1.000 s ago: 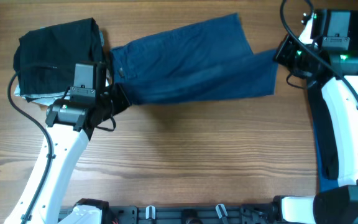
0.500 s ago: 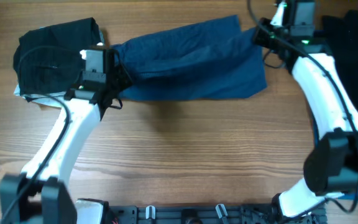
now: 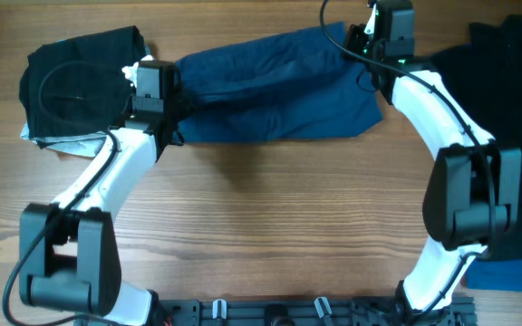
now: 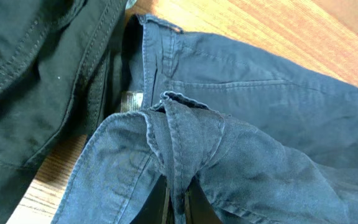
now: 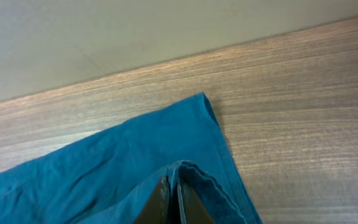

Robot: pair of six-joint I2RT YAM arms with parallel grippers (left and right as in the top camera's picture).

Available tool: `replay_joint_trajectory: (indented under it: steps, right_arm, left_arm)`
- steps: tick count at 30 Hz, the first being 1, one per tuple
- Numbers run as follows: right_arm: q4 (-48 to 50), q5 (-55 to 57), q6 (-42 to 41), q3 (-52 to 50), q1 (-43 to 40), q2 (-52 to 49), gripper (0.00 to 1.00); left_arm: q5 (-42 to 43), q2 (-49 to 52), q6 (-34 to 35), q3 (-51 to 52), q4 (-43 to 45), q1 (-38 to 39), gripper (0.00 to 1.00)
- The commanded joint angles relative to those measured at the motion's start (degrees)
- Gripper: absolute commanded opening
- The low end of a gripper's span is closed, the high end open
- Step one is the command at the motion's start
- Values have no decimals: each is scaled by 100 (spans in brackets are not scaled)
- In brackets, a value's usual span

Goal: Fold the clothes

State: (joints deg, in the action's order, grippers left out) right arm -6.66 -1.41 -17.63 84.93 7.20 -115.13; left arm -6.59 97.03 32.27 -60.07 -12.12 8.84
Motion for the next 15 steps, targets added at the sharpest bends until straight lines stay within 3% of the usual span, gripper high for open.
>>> replay_joint_trajectory:
  steps: [1,12,15]
  right_arm:
    - [275,96,116,109,13,-330,4]
    - [1220,-160,247,90,15,-885,4]
    - [1244,-157,251,87,24,-955,4]
  left_arm:
    - [-210,378,37,-101,221,-48,4]
    - [-767,748,35,-101,920,-48,4]
    - [-796,748,35,-101,1036,-48,8]
